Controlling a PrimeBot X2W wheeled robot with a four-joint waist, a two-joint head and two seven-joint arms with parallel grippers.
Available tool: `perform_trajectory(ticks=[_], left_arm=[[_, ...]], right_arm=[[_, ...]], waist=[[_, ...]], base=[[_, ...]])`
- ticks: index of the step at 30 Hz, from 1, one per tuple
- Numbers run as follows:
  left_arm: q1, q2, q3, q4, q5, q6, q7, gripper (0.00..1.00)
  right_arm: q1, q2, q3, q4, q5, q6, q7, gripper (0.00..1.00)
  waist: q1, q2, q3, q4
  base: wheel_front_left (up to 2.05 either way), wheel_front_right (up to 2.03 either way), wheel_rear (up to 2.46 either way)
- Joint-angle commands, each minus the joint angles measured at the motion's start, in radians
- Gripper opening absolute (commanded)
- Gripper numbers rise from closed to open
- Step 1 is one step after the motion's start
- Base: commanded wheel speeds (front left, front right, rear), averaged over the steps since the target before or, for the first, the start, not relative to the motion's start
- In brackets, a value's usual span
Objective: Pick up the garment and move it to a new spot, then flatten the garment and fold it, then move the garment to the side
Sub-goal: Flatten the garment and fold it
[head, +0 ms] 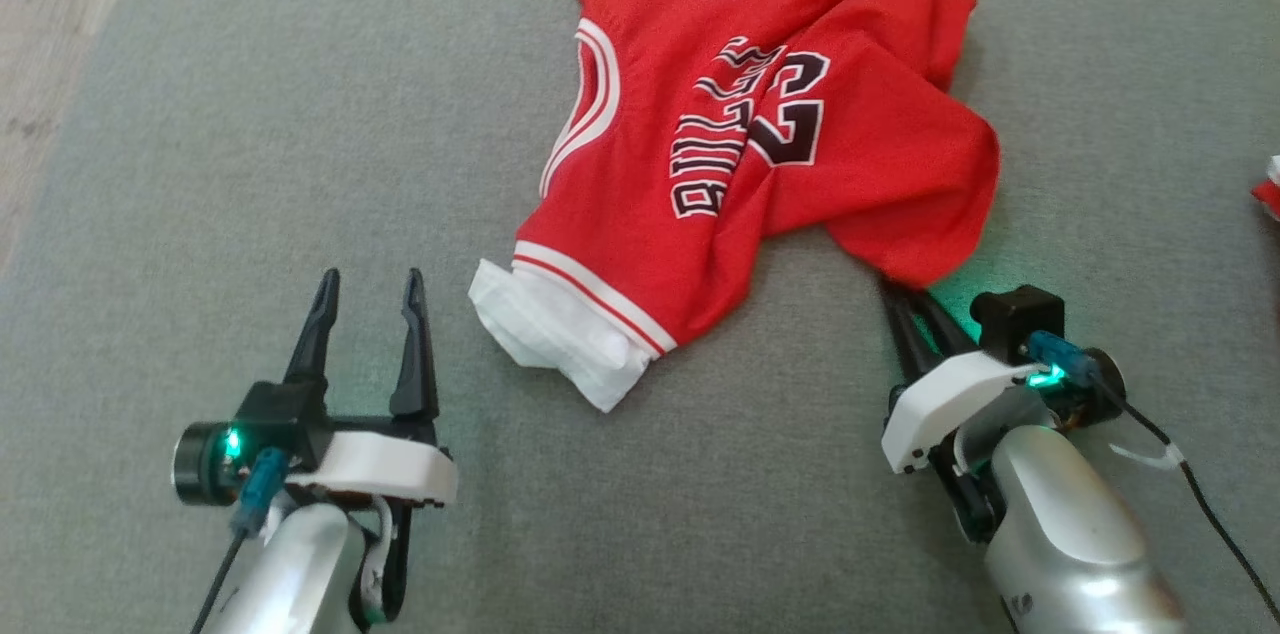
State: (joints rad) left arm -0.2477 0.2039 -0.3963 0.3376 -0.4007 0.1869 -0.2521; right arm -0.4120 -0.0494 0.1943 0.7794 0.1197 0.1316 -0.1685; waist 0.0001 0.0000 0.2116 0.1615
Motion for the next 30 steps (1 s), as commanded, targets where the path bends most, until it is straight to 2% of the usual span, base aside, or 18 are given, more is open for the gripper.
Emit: perform_trajectory(ticks=[1,6,12,23,30], left_arm=[[-0.037,0.011,0.048,-0.022,0.009,0.000,-0.010,1.00],[-0.024,0.005,0.072,-0.015,0.018,-0.005,-0.010,1.00],[0.001,-0.006,0.096,-0.012,0.031,-0.011,-0.010,1.00],[0.026,-0.027,0.113,-0.004,0.052,-0.029,-0.010,1.00],[0.027,-0.040,0.123,0.004,0.070,-0.042,-0.010,1.00]], right_arm=[[-0.022,-0.001,0.021,-0.015,0.011,-0.001,-0.017,0.00],[-0.013,-0.001,-0.026,-0.021,0.008,-0.001,-0.048,0.00],[0.037,-0.006,-0.133,-0.073,-0.059,-0.001,-0.046,0.00],[0.148,-0.046,-0.282,-0.255,-0.136,-0.001,0.074,0.00],[0.226,-0.028,-0.454,-0.392,-0.211,-0.001,0.188,0.00]], waist=[[-0.0001,0.0000,-0.009,-0.011],[-0.0001,0.0000,-0.040,-0.051],[-0.0001,0.0000,-0.086,-0.102],[-0.0001,0.0000,-0.132,-0.137],[-0.0001,0.0000,-0.146,-0.143]], base=[[0.00,0.00,0.00],[0.00,0.00,0.00],[0.00,0.00,0.00],[0.00,0.00,0.00],[0.00,0.00,0.00]])
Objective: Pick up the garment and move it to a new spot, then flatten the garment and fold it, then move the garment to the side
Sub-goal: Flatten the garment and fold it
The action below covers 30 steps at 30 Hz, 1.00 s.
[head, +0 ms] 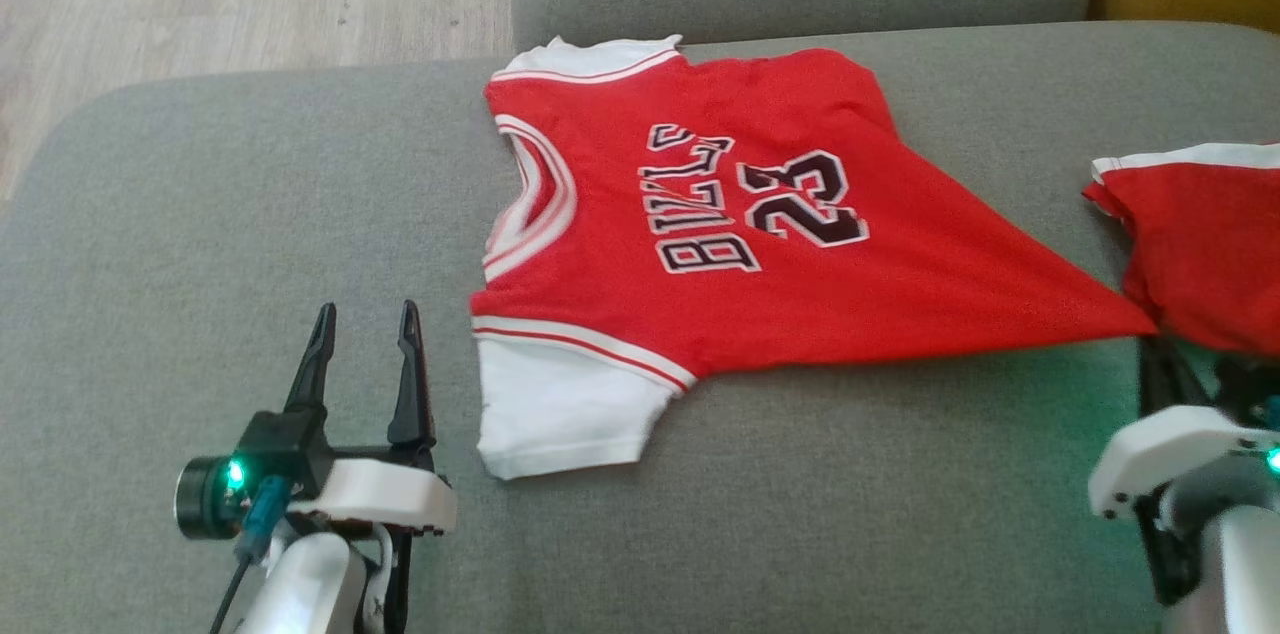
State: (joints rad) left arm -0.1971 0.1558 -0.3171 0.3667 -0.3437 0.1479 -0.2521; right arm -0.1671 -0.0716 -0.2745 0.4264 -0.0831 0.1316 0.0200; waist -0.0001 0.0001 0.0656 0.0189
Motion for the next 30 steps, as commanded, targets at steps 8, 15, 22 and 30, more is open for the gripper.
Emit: perform_trajectory(ticks=[8,15,22,30], left_arm=[[-0.023,0.007,0.051,-0.012,0.024,-0.015,-0.010,1.00],[-0.023,0.002,0.057,-0.016,0.033,-0.022,-0.010,1.00],[-0.039,-0.002,0.059,0.007,0.024,-0.045,-0.008,1.00],[-0.194,0.033,0.034,0.138,0.005,-0.115,0.140,1.00]], right_arm=[[-0.009,0.020,-0.012,-0.113,-0.022,-0.001,-0.028,1.00],[0.015,0.021,0.117,-0.199,0.140,-0.001,-0.210,1.00],[0.058,0.021,0.166,-0.285,0.190,-0.001,-0.278,1.00],[0.054,0.021,0.189,-0.314,0.196,-0.001,-0.281,1.00]], waist=[[0.0001,-0.0001,-0.006,-0.011],[0.0001,-0.0001,-0.003,-0.031],[0.0001,-0.0001,0.015,-0.062],[0.0001,-0.0001,0.069,-0.093]], base=[[0.00,0.00,0.00],[0.00,0.00,0.00],[0.00,0.00,0.00],[0.00,0.00,0.00]])
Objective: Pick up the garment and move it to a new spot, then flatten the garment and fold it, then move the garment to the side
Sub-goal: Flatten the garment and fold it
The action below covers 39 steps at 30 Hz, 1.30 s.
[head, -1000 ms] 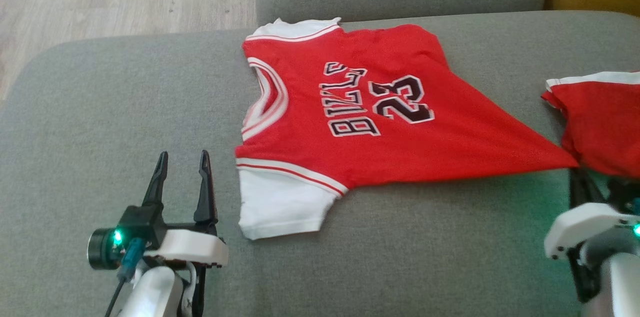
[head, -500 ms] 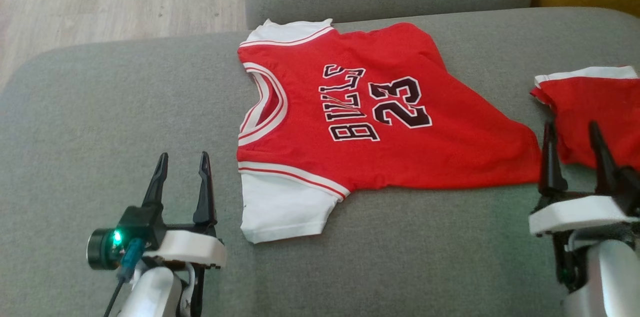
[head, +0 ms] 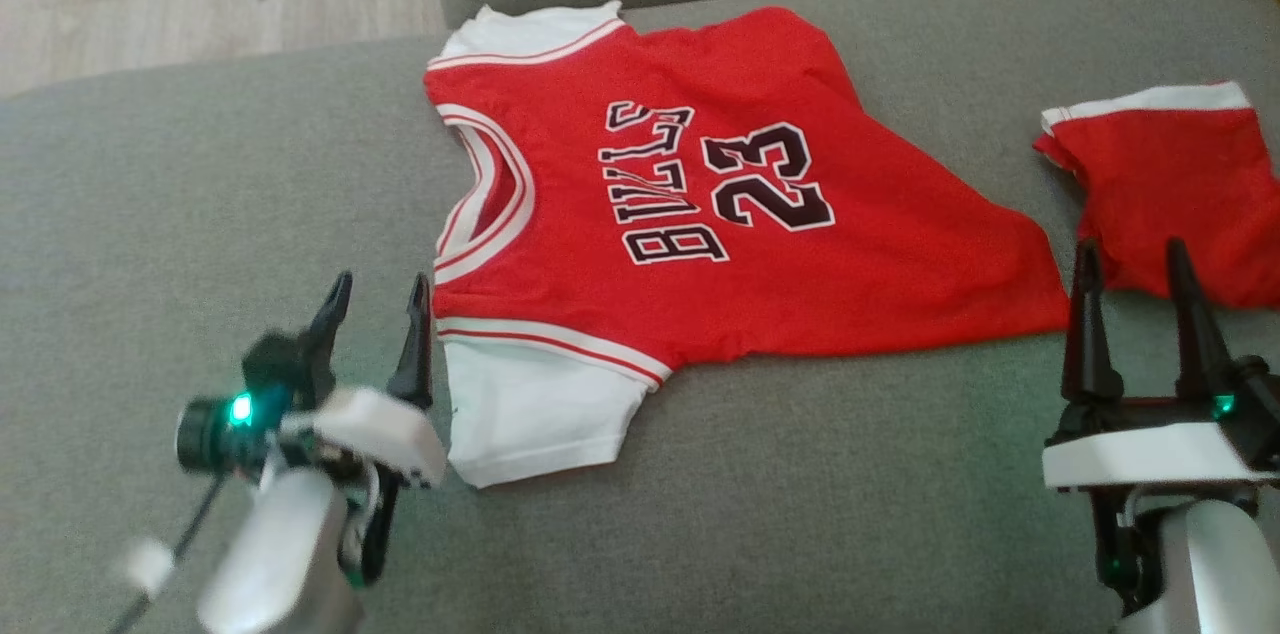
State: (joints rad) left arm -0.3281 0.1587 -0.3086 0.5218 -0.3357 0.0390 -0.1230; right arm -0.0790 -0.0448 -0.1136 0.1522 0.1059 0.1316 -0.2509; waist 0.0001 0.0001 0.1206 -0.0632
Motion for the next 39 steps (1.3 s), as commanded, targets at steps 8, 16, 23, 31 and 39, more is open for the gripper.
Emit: perform_trajectory(ticks=[8,16,23,31,39], left_arm=[[-0.204,0.051,-0.003,0.141,-0.014,-0.069,0.136,1.00],[-0.294,0.079,-0.031,0.302,-0.011,-0.109,0.204,1.00],[-0.344,0.103,-0.048,0.368,-0.020,-0.142,0.186,0.00],[-0.465,0.155,-0.015,0.387,-0.008,-0.104,0.028,0.00],[-0.599,0.192,-0.017,0.450,-0.002,-0.116,-0.001,0.00]], right_arm=[[-0.053,-0.006,0.053,-0.043,0.015,-0.001,-0.011,1.00],[-0.066,-0.006,0.068,-0.044,0.033,-0.001,-0.011,1.00],[-0.073,-0.005,0.076,-0.030,0.033,-0.001,-0.011,1.00],[-0.080,-0.005,0.088,-0.032,0.038,-0.001,-0.011,1.00],[-0.099,-0.005,0.112,-0.036,0.043,-0.001,-0.011,1.00]], waist=[[-0.0001,-0.0001,0.073,-0.055],[-0.0001,-0.0001,0.119,-0.112],[-0.0001,-0.0001,0.138,-0.143],[-0.0001,-0.0001,0.150,-0.157],[-0.0001,-0.0001,0.175,-0.161]], base=[[0.00,0.00,0.00],[0.00,0.00,0.00],[0.00,0.00,0.00],[0.00,0.00,0.00],[0.00,0.00,0.00]])
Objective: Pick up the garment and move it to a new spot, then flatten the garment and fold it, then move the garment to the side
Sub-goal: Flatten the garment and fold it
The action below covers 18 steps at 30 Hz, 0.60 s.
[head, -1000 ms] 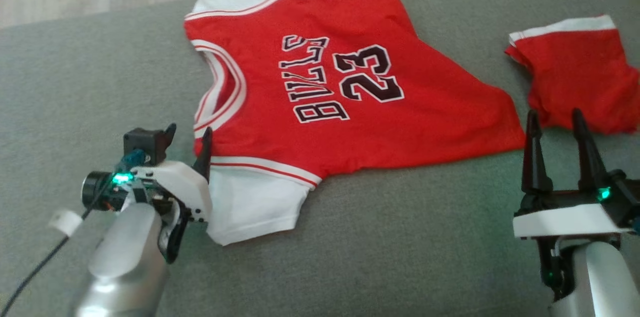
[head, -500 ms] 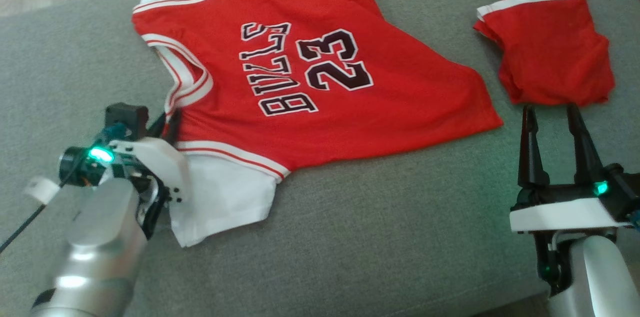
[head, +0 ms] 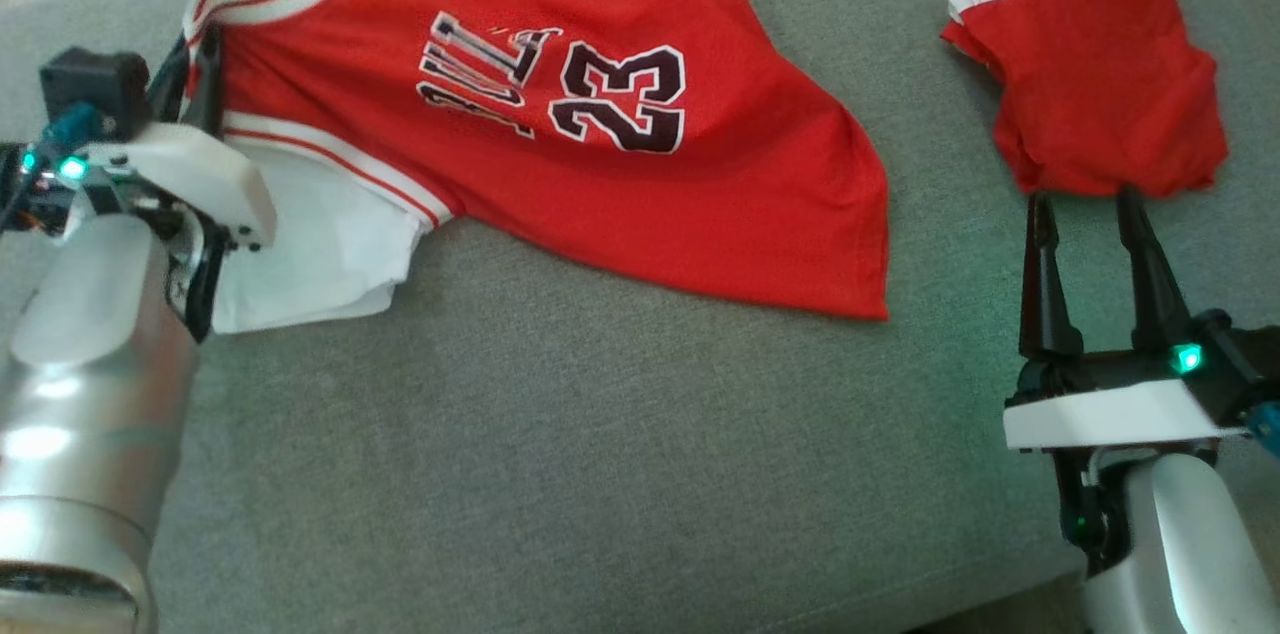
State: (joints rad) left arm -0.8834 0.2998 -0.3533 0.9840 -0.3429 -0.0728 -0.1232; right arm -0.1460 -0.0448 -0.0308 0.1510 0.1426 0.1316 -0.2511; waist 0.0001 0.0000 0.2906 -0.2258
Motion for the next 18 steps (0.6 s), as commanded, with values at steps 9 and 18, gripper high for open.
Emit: perform_trajectory(ticks=[9,18], left_arm=[[-0.072,0.049,-0.002,0.049,0.008,-0.027,-0.027,1.00],[0.003,0.016,-0.057,0.059,-0.001,-0.050,-0.054,1.00]], right_arm=[[-0.038,-0.005,0.036,-0.032,0.007,-0.001,-0.011,1.00],[-0.033,-0.005,0.034,-0.033,-0.004,-0.001,-0.011,1.00]], waist=[[-0.0001,0.0000,0.005,0.030],[-0.0001,0.0000,-0.056,0.092]], base=[[0.00,0.00,0.00],[0.00,0.00,0.00]])
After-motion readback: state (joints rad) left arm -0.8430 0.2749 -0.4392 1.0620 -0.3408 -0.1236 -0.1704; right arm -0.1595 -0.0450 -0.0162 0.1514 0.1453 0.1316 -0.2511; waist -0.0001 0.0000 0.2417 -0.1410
